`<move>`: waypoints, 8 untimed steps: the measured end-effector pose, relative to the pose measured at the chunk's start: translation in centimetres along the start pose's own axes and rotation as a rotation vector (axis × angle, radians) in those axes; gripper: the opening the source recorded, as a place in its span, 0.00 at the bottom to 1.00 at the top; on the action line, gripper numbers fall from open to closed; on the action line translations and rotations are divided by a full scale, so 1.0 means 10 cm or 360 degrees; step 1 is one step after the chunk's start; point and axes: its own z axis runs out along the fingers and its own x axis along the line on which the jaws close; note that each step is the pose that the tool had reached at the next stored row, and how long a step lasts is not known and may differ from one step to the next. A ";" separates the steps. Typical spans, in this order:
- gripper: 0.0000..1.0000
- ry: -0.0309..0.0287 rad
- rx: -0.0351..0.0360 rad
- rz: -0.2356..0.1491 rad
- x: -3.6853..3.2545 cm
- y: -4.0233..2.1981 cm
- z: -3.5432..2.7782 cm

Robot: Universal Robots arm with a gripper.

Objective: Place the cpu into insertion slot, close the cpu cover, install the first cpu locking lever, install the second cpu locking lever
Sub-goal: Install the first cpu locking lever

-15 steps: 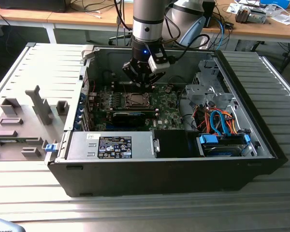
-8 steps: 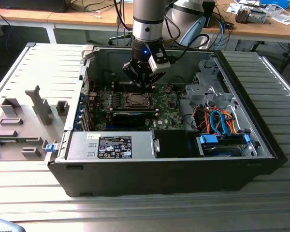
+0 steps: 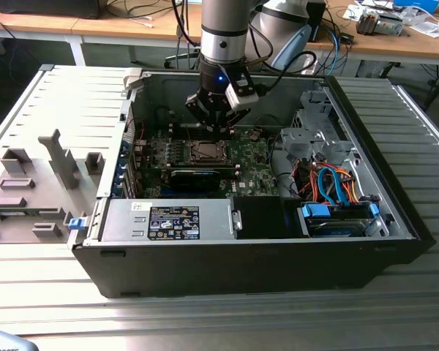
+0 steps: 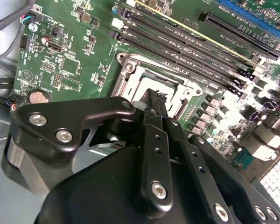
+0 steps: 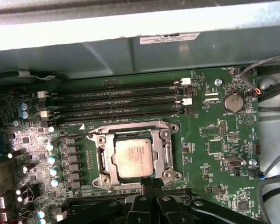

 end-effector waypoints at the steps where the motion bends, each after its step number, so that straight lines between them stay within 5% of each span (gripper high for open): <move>1: 0.11 -0.00003 0.0000 -0.0003 0.000 0.000 0.000; 8: 0.11 -0.00022 0.0000 -0.0025 0.000 0.000 0.000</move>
